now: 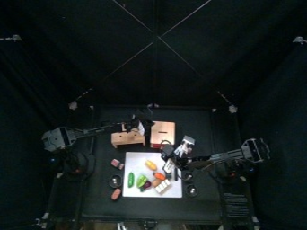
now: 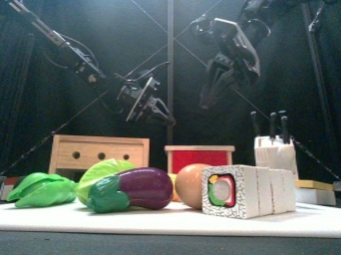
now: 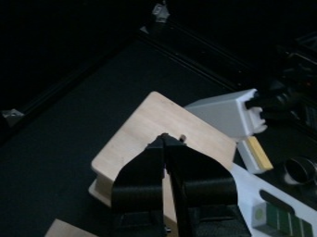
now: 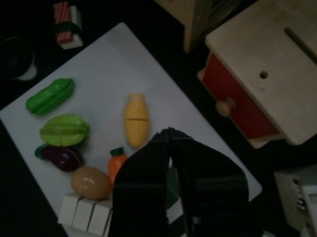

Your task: Reorient corn for cutting

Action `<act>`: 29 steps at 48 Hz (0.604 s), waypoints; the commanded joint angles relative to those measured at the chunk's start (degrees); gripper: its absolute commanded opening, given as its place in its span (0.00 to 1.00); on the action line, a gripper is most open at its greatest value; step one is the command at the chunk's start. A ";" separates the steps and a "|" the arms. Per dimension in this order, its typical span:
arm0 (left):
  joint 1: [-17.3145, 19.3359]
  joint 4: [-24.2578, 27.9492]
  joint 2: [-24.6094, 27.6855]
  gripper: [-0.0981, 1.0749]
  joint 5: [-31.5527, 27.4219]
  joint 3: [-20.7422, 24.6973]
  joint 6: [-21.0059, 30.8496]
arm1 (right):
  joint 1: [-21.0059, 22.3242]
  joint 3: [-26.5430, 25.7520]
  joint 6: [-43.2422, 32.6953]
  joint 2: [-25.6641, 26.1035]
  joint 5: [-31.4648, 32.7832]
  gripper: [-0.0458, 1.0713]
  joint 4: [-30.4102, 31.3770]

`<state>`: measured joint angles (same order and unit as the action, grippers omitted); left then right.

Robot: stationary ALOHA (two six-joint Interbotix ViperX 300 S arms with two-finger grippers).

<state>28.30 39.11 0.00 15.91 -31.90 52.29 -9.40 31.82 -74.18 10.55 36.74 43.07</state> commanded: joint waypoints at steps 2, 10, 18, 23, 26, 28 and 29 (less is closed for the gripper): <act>-0.09 1.14 -3.25 0.39 3.16 -2.37 -0.18 | -0.35 1.85 -1.49 1.93 -5.98 0.31 -0.26; -3.16 2.55 -7.65 0.39 6.24 -8.09 -0.26 | -0.35 2.72 -2.72 -0.70 -13.45 0.32 -1.32; -6.94 5.27 -13.45 0.39 10.11 -15.21 -2.11 | -0.09 0.53 -2.20 -5.80 -16.61 0.32 -0.53; -10.72 5.01 -15.38 0.39 10.37 -19.42 -3.69 | -0.09 -1.14 -2.46 -8.70 -16.00 0.34 -0.62; -13.18 4.39 -16.17 0.39 10.28 -21.62 -4.22 | 0.00 -1.93 -2.55 -9.93 -15.91 0.37 -0.62; -14.85 3.78 -16.70 0.39 10.28 -23.12 -4.57 | 0.00 -2.72 -2.55 -10.72 -15.64 0.40 -0.70; -15.47 3.52 -16.79 0.39 10.28 -23.64 -4.75 | 0.00 -2.99 -2.64 -11.07 -15.47 0.42 -0.70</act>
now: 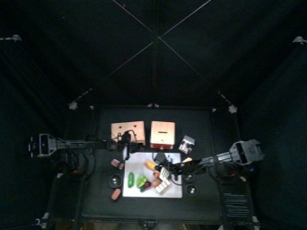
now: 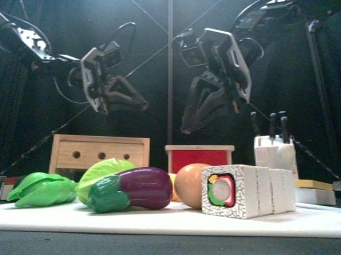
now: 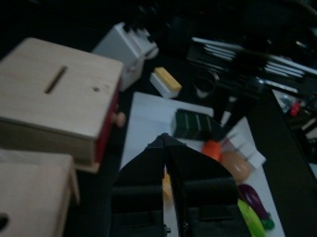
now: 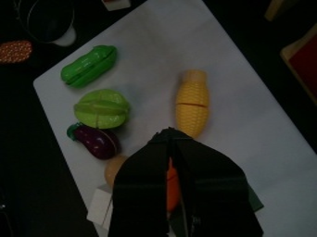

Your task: Reorient corn for cutting

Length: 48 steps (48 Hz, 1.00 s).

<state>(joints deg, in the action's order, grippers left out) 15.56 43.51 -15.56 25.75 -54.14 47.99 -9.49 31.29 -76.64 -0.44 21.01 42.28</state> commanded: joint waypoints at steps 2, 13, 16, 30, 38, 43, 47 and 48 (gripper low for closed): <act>-3.96 -1.41 -1.32 0.39 0.44 -2.46 -0.88 | 0.09 -2.99 -0.35 -0.62 0.62 0.45 -0.18; -10.20 -4.13 -1.49 0.39 1.23 -7.47 -4.48 | 0.18 -5.80 -0.35 -3.87 4.13 0.66 -0.79; -11.51 -4.57 -1.93 0.40 1.41 -8.44 -5.36 | 0.26 -6.59 -0.35 -4.66 5.27 0.70 -0.79; -15.47 -9.76 -8.61 0.54 1.49 -13.18 -9.58 | 1.05 -11.78 0.09 -9.49 8.53 0.76 -0.79; -16.35 -14.68 -12.57 0.67 3.43 -15.91 -12.39 | 1.76 -13.36 0.18 -12.04 10.99 0.76 -0.88; -16.44 -15.21 -14.33 0.69 6.06 -17.58 -14.41 | 2.46 -13.97 0.09 -13.10 11.78 0.76 -1.41; -16.44 -15.47 -15.21 0.69 7.21 -18.63 -16.17 | 3.16 -14.06 0.35 -13.36 12.66 0.76 -2.11; -16.44 -15.56 -15.38 0.69 7.29 -18.81 -16.52 | 3.25 -14.06 0.35 -13.36 12.83 0.76 -2.20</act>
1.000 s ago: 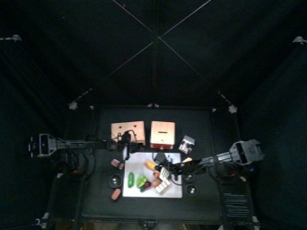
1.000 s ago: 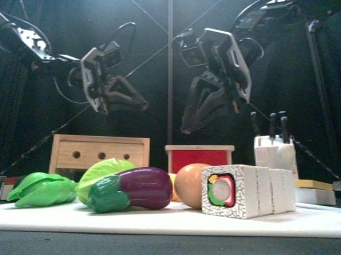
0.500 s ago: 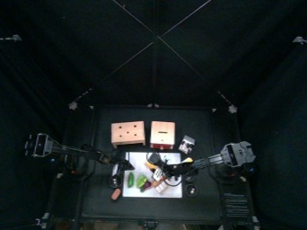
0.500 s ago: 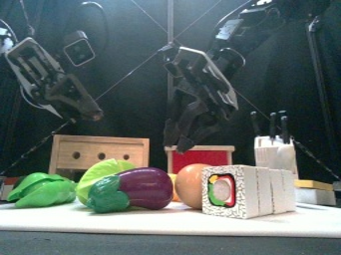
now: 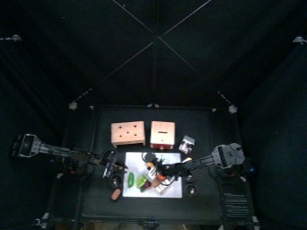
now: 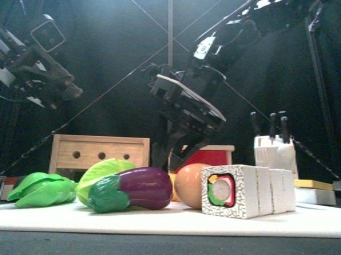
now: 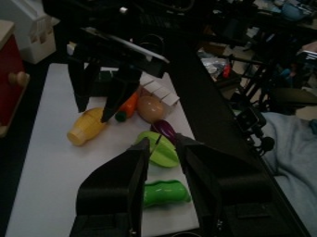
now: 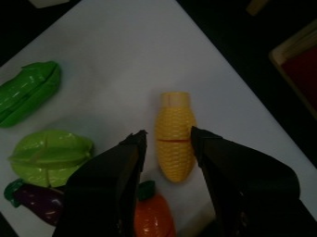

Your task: Reorient corn for cutting

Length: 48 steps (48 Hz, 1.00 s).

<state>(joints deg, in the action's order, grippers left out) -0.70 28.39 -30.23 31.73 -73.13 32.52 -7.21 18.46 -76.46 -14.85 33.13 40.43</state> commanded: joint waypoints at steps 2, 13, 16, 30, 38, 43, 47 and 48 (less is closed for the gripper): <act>-0.18 -0.53 -0.88 0.69 1.41 -0.09 -1.85 | 1.14 -1.05 0.26 1.05 0.79 0.76 -0.53; 0.26 -0.88 -0.88 0.69 1.41 -0.09 -6.50 | 1.14 -1.14 0.26 0.18 0.35 0.81 -1.85; 0.26 -0.79 -0.88 0.69 1.32 -0.09 -7.56 | 1.23 -1.41 0.26 -0.35 -0.53 0.85 -2.11; 1.32 -0.88 -0.79 0.69 1.14 -0.09 -9.14 | 2.37 -2.20 -0.18 -2.29 -0.44 0.92 -4.48; 2.20 -1.49 -0.79 0.69 1.14 -0.70 -9.05 | 2.64 -2.64 0.09 -2.81 -0.44 0.92 -6.68; 2.20 -2.90 -0.88 0.69 1.14 -0.88 -9.14 | 2.46 -2.90 -0.26 -3.08 -0.44 0.91 -6.77; 2.20 -3.69 -0.88 0.69 1.05 -0.97 -9.14 | 2.29 -3.08 -0.26 -3.43 -0.44 0.91 -6.86; 2.20 -3.87 -0.88 0.69 1.05 -0.97 -9.14 | 2.29 -3.16 -0.26 -3.52 -0.44 0.91 -6.94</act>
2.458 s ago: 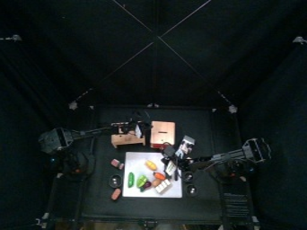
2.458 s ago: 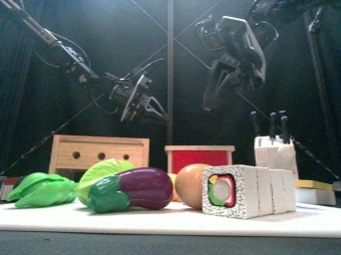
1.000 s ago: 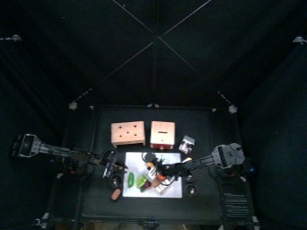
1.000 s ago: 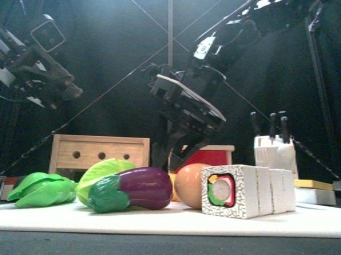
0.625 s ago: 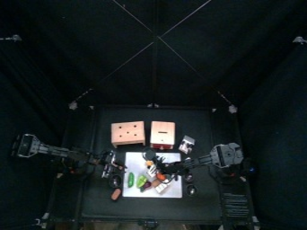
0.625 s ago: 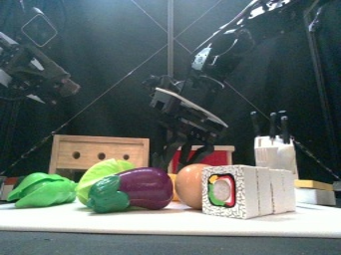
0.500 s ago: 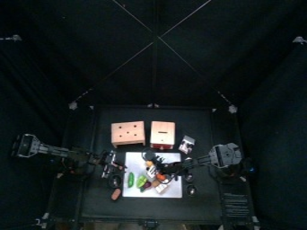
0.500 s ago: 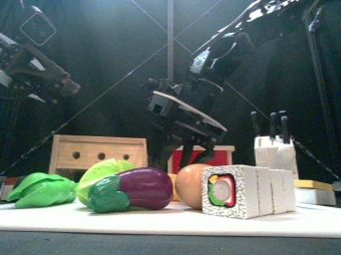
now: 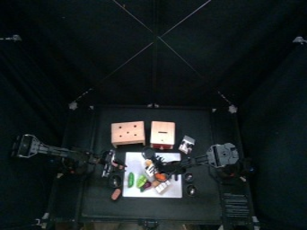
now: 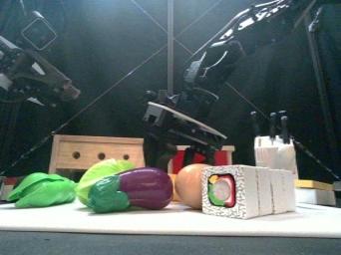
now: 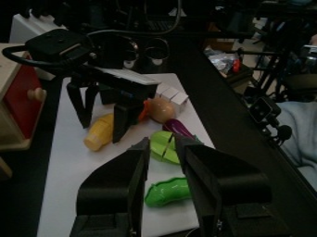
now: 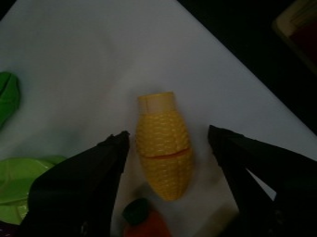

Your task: Reorient corn for cutting

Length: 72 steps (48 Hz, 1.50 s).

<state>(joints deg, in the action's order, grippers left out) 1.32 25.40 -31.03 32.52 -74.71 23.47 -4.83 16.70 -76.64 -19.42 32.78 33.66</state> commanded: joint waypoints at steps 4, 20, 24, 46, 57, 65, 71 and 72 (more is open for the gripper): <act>0.18 -1.58 -0.09 0.69 0.35 0.44 -0.09 | -0.09 -1.49 0.00 0.88 0.00 0.90 -0.18; 0.18 -2.99 0.00 0.69 0.35 0.26 -0.09 | -0.18 -2.72 -0.35 0.88 2.81 0.66 -0.26; 0.18 -2.90 -0.09 0.69 0.35 0.26 -0.09 | -0.18 -3.87 -0.53 0.97 4.22 0.65 -0.62; 0.00 -2.99 0.00 0.69 0.26 0.26 0.26 | -0.09 -12.66 -5.19 -1.85 14.85 0.65 -6.77; -0.09 -3.34 0.00 0.69 0.35 0.26 0.26 | -0.26 -11.07 -17.67 -2.37 16.00 0.65 -0.70; -0.09 -4.75 -0.09 0.69 0.35 0.26 0.18 | -0.88 -10.37 -24.26 -2.55 16.35 0.65 0.97; -0.18 -5.71 0.00 0.69 0.35 0.26 0.18 | -1.41 -9.93 -28.48 -2.90 16.79 0.65 0.35; -0.18 -5.80 -0.09 0.69 0.35 0.26 0.18 | -1.49 -9.93 -29.18 -2.90 17.05 0.65 0.44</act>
<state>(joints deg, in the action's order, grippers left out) 1.23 20.30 -31.11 32.52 -75.06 23.73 -5.89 7.12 -103.80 -23.64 49.31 34.10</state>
